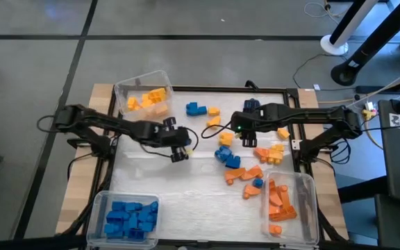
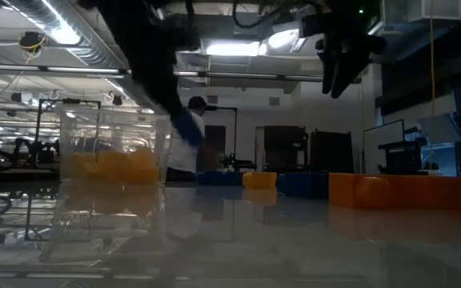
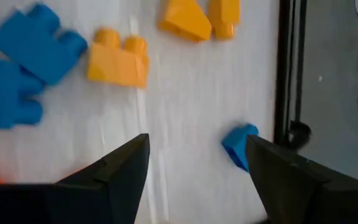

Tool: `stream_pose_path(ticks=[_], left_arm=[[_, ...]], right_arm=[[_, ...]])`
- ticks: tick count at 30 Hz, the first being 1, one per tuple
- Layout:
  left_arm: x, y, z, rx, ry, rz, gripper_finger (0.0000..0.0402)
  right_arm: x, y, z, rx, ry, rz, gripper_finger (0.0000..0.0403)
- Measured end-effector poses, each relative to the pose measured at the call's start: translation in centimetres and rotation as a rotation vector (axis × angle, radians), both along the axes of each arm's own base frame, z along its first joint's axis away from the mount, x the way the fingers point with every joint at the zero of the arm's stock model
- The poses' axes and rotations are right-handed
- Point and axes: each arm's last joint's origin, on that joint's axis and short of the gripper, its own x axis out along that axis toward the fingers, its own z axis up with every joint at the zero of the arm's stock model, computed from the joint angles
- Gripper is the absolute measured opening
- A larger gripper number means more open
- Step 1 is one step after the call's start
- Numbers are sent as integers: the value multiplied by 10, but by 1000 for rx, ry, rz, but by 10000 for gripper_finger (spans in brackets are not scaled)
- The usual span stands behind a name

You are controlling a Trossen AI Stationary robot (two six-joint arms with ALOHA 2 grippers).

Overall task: Sort blocks
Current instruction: Put the blue game piece into the bottom left transparent bin

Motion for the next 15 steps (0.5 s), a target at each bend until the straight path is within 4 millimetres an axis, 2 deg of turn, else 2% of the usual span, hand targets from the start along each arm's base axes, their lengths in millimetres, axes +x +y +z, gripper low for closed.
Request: stream_pose_path(ticks=[4,8,15], left_arm=[[-18,-19,34,-64,-138,-59,1],[-44,-39,67,-216,-271,-155,1],[-88,-77,97,-467,-340,-341,2]], right_arm=[[8,1,-3,49,-36,13,266],[15,2,-10,106,-38,14,266],[32,1,-35,124,11,-66,266]])
